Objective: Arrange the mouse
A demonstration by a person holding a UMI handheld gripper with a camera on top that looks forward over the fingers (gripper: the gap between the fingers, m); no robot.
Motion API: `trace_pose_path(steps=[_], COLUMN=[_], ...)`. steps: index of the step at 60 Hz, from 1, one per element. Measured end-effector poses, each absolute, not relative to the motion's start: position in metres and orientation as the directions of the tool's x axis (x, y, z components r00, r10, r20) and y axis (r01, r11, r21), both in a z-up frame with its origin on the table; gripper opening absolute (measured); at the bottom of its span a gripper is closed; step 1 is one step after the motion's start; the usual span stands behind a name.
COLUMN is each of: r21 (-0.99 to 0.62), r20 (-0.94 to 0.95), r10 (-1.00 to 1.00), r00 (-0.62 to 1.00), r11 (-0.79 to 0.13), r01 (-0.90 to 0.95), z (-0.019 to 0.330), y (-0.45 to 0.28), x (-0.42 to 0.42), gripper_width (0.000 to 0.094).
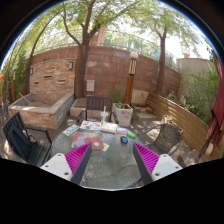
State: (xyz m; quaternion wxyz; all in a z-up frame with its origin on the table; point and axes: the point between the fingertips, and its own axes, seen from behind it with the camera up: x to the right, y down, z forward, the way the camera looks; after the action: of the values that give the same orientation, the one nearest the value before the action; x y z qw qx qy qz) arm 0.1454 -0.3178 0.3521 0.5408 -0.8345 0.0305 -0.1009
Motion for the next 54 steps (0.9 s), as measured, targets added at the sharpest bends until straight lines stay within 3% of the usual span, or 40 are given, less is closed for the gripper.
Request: trace_pose_path(steps=[12, 28, 54], r21=[-0.874, -0.783, -0.758], r20=[0.112, 0.08, 0.015], r10=[-0.163, -0.183, -0.14], r00=[0.98, 0.98, 0.99], r11=[-0.485, -0.62, -0.648], r01=[0.019, -0.052, -0.08], z=[0.308, 0.196, 0.046], y=[-0.306, -0.248, 0.023], x=[0.167, 0.235, 0.348], gripper_width=[0.0849, 0.0851, 0.0848])
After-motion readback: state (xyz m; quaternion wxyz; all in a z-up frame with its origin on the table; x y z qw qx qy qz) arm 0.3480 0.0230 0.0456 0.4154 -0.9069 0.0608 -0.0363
